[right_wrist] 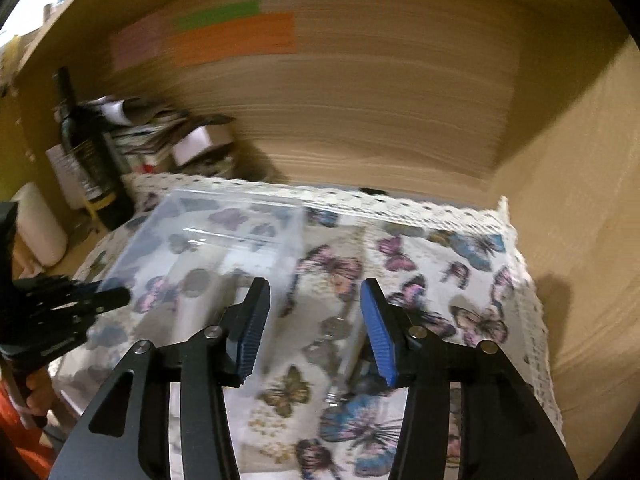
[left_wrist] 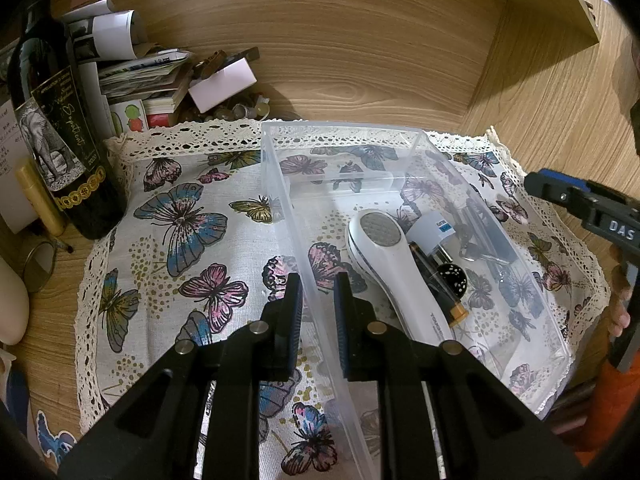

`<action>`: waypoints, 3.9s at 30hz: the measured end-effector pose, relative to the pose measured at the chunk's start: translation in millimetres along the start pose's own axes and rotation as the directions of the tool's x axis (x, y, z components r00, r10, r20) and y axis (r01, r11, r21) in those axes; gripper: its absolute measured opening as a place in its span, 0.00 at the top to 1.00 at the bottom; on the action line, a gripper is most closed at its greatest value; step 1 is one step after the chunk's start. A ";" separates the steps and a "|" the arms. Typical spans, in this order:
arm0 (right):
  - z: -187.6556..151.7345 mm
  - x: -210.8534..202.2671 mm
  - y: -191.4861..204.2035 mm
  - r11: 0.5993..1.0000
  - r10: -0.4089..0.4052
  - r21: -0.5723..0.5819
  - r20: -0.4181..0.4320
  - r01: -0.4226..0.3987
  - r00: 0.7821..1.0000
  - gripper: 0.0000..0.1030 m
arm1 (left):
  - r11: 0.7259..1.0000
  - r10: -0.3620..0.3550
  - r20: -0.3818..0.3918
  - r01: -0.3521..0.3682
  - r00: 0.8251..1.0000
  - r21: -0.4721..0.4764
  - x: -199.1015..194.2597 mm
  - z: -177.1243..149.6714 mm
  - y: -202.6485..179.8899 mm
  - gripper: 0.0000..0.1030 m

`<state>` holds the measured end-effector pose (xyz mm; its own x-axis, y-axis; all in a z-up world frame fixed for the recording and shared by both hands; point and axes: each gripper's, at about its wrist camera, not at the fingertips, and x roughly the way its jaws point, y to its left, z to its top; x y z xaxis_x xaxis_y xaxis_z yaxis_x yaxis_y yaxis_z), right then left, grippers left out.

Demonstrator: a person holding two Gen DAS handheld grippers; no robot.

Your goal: Organize rigid objects

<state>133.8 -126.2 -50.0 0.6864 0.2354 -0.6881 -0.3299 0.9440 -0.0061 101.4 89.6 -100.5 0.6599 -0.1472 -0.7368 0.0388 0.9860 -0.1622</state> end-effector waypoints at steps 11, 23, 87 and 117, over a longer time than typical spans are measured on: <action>-37.2 39.6 -35.9 0.995 -0.065 0.064 -0.151 0.075 0.986 0.57 | 1.000 0.002 0.000 -0.002 1.000 0.002 -0.1 -0.2 -0.6 0.86; -57.3 51.8 -56.7 0.989 -0.063 0.118 -0.212 0.090 0.975 0.57 | 1.000 0.006 0.000 -0.006 1.000 0.003 0.1 -0.7 0.9 0.86; -16.7 38.2 76.8 0.966 0.167 -0.172 -0.149 -0.192 0.975 0.79 | 1.000 0.010 -0.005 -0.010 1.000 0.005 3.7 -0.7 0.8 0.86; -23.2 28.7 -33.5 0.998 -0.037 0.037 -0.110 0.042 0.993 0.61 | 1.000 0.012 -0.006 -0.012 1.000 0.007 4.4 -0.9 1.1 0.86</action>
<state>149.5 -156.4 -86.3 0.6229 0.1731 -0.7629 -0.2766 0.9610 -0.0078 103.7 90.0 -104.5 0.6561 -0.1356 -0.7424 0.0363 0.9883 -0.1484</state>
